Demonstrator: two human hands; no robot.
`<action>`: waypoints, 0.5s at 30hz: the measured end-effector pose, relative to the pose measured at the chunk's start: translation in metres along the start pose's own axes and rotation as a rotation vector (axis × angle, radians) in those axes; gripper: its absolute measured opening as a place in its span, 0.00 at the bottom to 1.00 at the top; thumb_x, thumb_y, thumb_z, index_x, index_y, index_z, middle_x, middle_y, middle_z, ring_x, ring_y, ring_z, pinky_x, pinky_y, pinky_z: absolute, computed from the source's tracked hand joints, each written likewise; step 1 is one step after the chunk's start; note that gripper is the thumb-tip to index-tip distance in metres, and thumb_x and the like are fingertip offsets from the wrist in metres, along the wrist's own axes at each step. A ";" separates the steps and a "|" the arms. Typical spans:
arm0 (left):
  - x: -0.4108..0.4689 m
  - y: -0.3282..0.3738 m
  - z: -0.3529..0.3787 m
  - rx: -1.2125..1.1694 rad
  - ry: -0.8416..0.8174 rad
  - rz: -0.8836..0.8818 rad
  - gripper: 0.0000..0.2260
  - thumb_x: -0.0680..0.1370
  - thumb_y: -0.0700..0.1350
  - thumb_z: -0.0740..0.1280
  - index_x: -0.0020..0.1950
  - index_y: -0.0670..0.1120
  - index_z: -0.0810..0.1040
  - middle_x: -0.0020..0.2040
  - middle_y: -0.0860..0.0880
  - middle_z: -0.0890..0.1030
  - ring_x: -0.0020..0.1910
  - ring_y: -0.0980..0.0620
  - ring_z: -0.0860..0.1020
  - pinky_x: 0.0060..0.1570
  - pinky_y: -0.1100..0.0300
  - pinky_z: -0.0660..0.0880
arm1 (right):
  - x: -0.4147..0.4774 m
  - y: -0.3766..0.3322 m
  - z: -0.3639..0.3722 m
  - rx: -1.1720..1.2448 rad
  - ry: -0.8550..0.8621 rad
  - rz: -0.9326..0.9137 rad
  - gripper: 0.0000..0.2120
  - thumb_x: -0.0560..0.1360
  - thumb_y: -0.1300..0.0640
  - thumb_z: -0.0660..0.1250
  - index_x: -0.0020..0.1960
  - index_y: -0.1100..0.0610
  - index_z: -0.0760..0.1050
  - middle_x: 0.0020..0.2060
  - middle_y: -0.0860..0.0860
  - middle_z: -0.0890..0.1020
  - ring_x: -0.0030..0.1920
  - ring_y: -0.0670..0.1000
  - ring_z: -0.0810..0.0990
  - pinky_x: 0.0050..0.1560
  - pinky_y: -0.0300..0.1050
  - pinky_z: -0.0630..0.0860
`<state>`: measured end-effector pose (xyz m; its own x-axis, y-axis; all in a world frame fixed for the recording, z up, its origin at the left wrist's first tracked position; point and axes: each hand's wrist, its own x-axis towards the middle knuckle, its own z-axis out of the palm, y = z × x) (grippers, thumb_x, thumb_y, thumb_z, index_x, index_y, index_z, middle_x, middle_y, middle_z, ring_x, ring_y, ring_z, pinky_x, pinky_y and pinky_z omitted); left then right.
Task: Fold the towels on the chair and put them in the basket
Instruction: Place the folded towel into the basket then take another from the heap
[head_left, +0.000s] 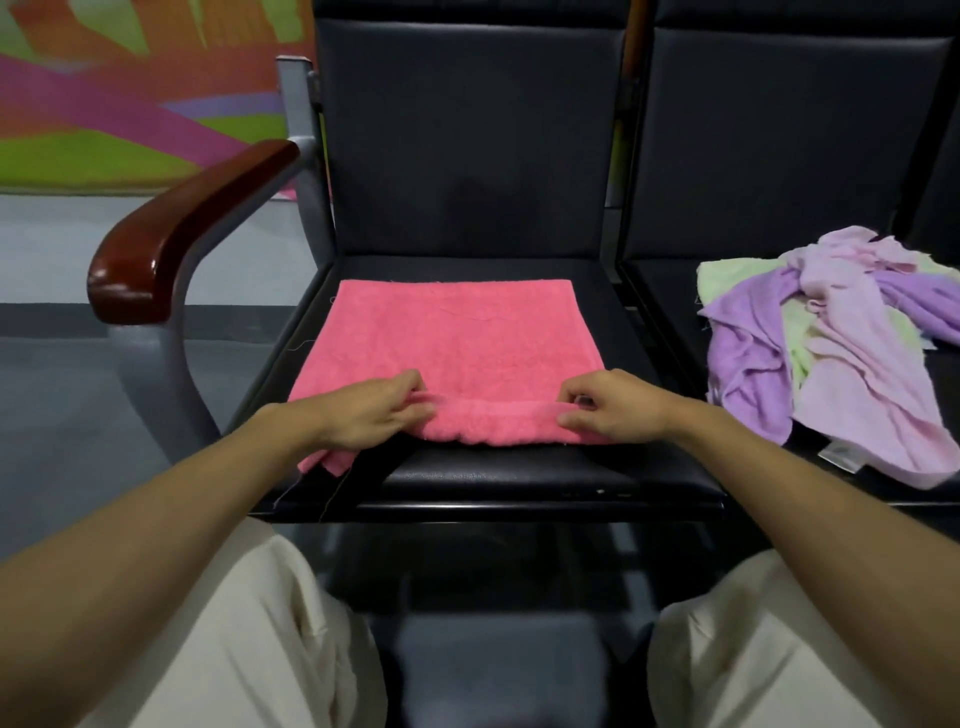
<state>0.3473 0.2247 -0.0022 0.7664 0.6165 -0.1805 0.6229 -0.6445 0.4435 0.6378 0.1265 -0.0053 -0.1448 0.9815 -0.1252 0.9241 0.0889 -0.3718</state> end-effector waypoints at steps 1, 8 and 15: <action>-0.001 -0.001 -0.002 -0.031 0.014 -0.006 0.08 0.81 0.51 0.63 0.53 0.50 0.65 0.43 0.54 0.76 0.39 0.59 0.73 0.39 0.63 0.69 | 0.002 0.000 0.000 0.006 -0.002 0.004 0.13 0.77 0.53 0.68 0.36 0.45 0.69 0.32 0.42 0.72 0.33 0.40 0.69 0.36 0.35 0.66; -0.028 -0.025 -0.018 0.053 0.185 -0.164 0.08 0.75 0.43 0.71 0.41 0.50 0.72 0.37 0.51 0.78 0.33 0.52 0.77 0.34 0.63 0.73 | -0.004 0.005 -0.013 0.031 -0.013 0.057 0.09 0.71 0.58 0.74 0.41 0.46 0.76 0.35 0.39 0.77 0.39 0.41 0.74 0.42 0.35 0.67; -0.069 -0.040 -0.024 0.067 0.304 -0.255 0.08 0.70 0.51 0.76 0.38 0.53 0.79 0.31 0.54 0.79 0.32 0.58 0.76 0.31 0.65 0.66 | -0.020 0.006 -0.017 0.123 0.207 0.138 0.16 0.64 0.47 0.79 0.31 0.56 0.77 0.26 0.47 0.74 0.29 0.44 0.69 0.33 0.41 0.66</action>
<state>0.2656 0.2189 0.0138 0.5103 0.8600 -0.0047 0.8039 -0.4750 0.3580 0.6519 0.1098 0.0108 0.0661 0.9978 0.0033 0.8781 -0.0566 -0.4751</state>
